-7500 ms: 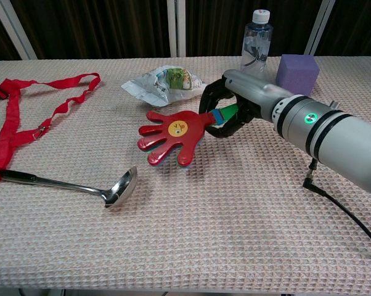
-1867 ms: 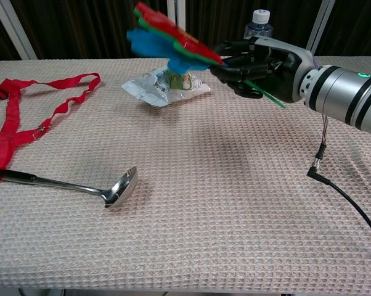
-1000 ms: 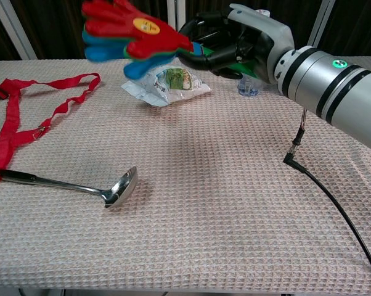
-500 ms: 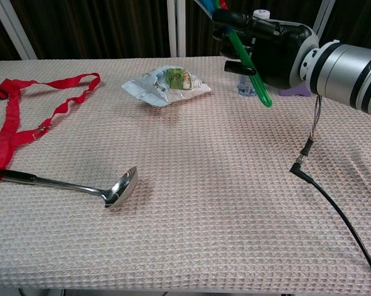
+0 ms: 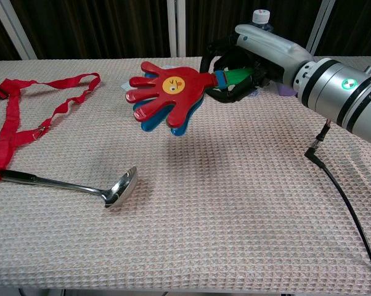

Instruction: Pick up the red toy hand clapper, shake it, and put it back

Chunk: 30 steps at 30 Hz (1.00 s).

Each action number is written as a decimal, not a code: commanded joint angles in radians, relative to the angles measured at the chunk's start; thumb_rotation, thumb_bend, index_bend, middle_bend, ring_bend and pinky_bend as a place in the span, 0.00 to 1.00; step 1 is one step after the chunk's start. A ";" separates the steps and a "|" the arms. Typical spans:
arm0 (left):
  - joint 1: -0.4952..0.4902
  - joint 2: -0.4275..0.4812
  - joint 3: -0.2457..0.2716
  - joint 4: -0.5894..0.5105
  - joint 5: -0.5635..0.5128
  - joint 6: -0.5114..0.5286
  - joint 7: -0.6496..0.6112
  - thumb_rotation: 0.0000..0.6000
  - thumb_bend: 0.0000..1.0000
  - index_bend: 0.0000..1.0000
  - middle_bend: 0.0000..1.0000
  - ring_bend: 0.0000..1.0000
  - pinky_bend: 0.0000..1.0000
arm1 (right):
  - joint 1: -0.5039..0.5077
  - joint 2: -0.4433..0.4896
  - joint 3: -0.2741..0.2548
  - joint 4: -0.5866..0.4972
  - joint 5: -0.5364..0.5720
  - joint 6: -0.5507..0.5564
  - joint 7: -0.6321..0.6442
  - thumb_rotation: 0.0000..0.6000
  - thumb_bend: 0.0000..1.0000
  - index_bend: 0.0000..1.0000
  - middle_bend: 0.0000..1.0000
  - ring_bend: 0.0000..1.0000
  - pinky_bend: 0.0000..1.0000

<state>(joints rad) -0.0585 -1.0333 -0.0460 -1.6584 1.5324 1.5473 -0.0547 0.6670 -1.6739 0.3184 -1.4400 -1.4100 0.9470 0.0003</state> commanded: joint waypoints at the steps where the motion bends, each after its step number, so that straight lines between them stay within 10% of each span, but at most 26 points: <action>1: 0.001 0.004 0.004 -0.003 0.001 -0.004 -0.003 1.00 0.06 0.07 0.04 0.00 0.01 | -0.009 -0.076 -0.021 0.000 0.114 0.074 -0.117 1.00 0.46 0.93 0.65 0.77 0.97; 22: -0.002 0.005 0.006 -0.002 -0.001 -0.012 -0.006 1.00 0.06 0.07 0.04 0.00 0.01 | -0.053 -0.232 -0.066 0.188 0.169 0.130 0.049 1.00 0.37 0.82 0.63 0.70 0.97; 24: -0.001 0.005 0.006 -0.001 -0.003 -0.013 -0.007 1.00 0.06 0.07 0.04 0.00 0.01 | -0.048 -0.224 -0.074 0.187 0.159 0.113 0.058 1.00 0.32 0.66 0.52 0.50 0.83; 27: -0.001 0.004 0.005 0.000 -0.004 -0.012 -0.008 1.00 0.06 0.07 0.04 0.00 0.01 | -0.036 -0.186 -0.090 0.166 0.144 0.072 0.058 1.00 0.15 0.16 0.11 0.05 0.23; 30: 0.001 0.006 0.006 0.000 -0.006 -0.011 -0.009 1.00 0.06 0.07 0.04 0.00 0.01 | -0.036 -0.156 -0.087 0.139 0.136 0.080 0.043 1.00 0.07 0.00 0.00 0.00 0.00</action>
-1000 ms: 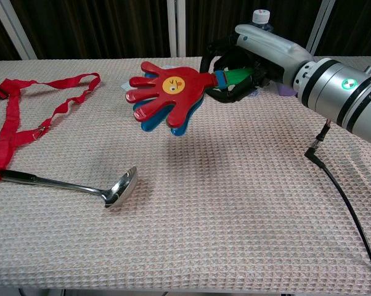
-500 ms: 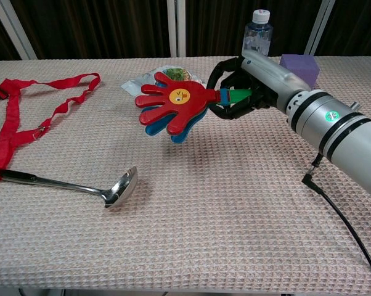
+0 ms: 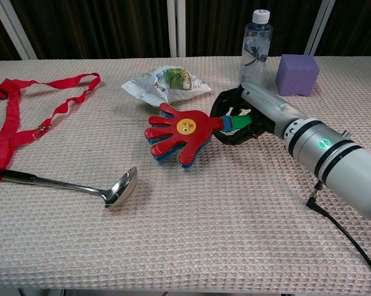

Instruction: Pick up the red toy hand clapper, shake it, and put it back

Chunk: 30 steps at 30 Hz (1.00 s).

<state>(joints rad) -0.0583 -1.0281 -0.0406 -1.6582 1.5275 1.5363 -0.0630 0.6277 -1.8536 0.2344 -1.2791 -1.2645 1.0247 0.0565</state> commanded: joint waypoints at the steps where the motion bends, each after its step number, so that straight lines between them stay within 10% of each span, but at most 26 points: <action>1: 0.001 0.001 0.000 -0.002 -0.003 0.000 -0.002 1.00 0.06 0.07 0.04 0.00 0.01 | 0.000 0.039 -0.003 -0.041 -0.011 0.007 -0.029 1.00 0.07 0.00 0.00 0.00 0.00; 14: 0.001 -0.004 0.003 -0.007 0.006 0.003 0.018 1.00 0.06 0.07 0.04 0.00 0.01 | -0.196 0.455 -0.162 -0.460 -0.104 0.220 -0.293 1.00 0.11 0.00 0.00 0.00 0.00; 22: 0.006 -0.010 0.011 -0.003 0.001 -0.003 0.060 1.00 0.06 0.07 0.04 0.00 0.01 | -0.415 0.630 -0.318 -0.380 -0.203 0.460 -0.358 1.00 0.12 0.00 0.00 0.00 0.00; 30: -0.004 -0.017 0.006 0.006 0.002 -0.012 0.091 1.00 0.06 0.07 0.04 0.00 0.01 | -0.517 0.663 -0.329 -0.314 -0.255 0.584 -0.290 1.00 0.12 0.00 0.00 0.00 0.00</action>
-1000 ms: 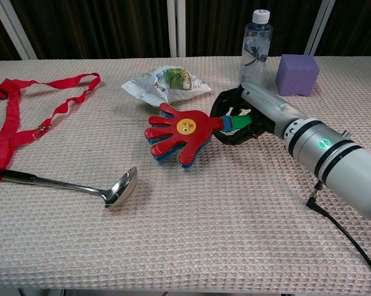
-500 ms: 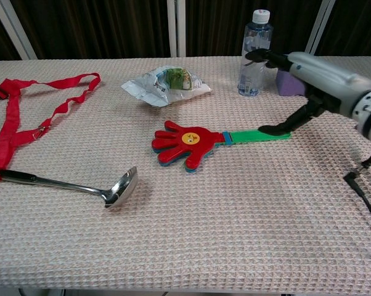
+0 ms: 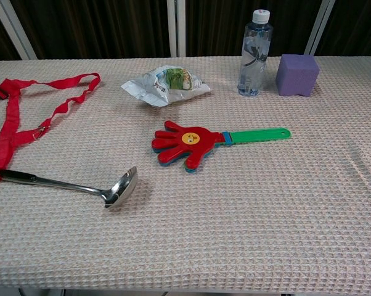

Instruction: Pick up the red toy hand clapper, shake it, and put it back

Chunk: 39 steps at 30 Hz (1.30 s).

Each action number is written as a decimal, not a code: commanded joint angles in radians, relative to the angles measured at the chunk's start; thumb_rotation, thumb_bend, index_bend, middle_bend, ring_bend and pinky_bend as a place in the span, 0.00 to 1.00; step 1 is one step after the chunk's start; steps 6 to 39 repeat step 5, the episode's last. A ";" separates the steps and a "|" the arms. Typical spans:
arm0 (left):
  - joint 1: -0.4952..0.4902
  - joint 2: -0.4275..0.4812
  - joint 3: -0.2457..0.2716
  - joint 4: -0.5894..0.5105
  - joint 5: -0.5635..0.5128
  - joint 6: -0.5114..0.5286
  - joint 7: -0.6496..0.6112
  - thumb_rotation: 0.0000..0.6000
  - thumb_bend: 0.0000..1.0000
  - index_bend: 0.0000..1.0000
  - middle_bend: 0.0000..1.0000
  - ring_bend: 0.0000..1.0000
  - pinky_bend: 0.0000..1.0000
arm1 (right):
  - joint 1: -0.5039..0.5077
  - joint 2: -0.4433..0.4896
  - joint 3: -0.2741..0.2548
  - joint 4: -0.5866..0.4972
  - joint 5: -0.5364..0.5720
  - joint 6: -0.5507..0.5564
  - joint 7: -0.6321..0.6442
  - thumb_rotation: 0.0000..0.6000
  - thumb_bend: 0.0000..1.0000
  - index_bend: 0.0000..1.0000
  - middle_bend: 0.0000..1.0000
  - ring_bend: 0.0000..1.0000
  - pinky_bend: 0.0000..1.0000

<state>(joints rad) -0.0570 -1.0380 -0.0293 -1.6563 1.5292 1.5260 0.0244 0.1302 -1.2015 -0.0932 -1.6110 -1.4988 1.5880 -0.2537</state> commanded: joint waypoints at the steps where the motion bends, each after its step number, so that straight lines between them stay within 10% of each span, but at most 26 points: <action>1: -0.010 -0.012 -0.009 0.008 0.001 -0.003 0.006 1.00 0.06 0.07 0.04 0.00 0.01 | -0.021 0.015 0.002 0.017 -0.024 0.021 0.024 1.00 0.12 0.00 0.00 0.00 0.00; 39: -0.036 -0.039 -0.023 0.029 -0.004 -0.027 0.030 1.00 0.06 0.07 0.04 0.00 0.01 | -0.022 0.028 0.021 0.016 -0.022 0.006 0.045 1.00 0.13 0.00 0.00 0.00 0.00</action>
